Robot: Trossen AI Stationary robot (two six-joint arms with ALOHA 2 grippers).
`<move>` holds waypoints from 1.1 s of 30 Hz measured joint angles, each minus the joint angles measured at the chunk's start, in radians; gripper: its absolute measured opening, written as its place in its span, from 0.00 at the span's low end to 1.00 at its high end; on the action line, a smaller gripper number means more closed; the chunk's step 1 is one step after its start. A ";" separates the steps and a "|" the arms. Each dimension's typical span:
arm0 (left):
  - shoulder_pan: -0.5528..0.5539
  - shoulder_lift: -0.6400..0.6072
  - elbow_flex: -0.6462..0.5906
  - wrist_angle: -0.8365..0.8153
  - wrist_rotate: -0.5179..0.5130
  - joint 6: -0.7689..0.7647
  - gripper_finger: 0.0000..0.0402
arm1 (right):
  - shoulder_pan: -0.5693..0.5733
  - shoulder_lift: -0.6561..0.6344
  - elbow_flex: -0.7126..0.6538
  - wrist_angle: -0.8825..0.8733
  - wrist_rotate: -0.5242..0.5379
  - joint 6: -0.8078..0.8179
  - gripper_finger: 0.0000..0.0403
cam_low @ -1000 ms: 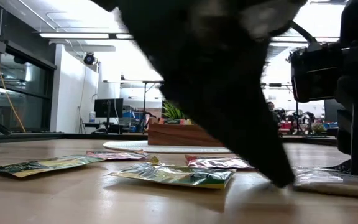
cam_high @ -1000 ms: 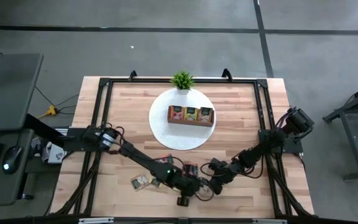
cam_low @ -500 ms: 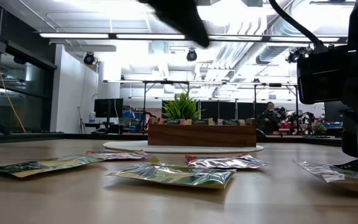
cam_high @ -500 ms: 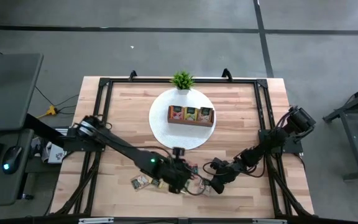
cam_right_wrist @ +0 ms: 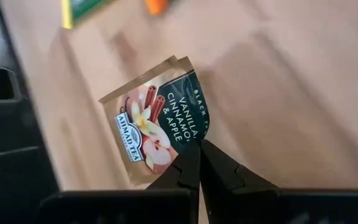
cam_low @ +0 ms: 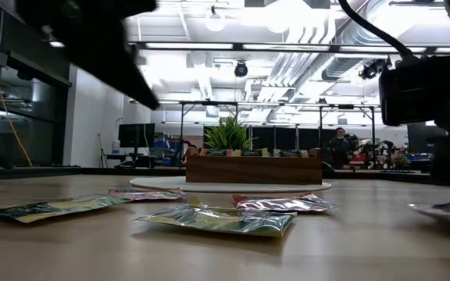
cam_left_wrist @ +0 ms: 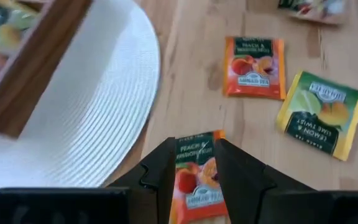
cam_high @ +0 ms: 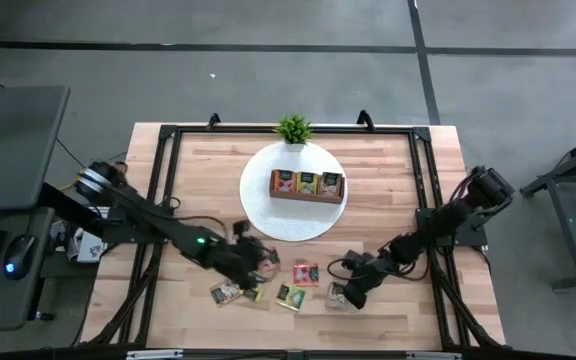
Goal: Pick & Place Tea
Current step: Put the brown tea bag into the right section of the wooden organizer
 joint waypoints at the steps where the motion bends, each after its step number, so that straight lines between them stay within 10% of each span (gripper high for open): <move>1: -0.006 -0.038 -0.050 0.040 -0.012 -0.018 0.28 | -0.011 -0.025 0.000 -0.042 -0.001 -0.015 0.00; 18: -0.033 -0.681 -0.530 0.198 -0.096 0.093 0.28 | -0.429 -0.338 0.357 -0.822 0.228 -0.750 0.00; 33: -0.034 -0.925 -0.689 0.405 -0.128 0.110 0.28 | -0.809 -0.231 0.439 -0.753 0.179 -1.320 0.00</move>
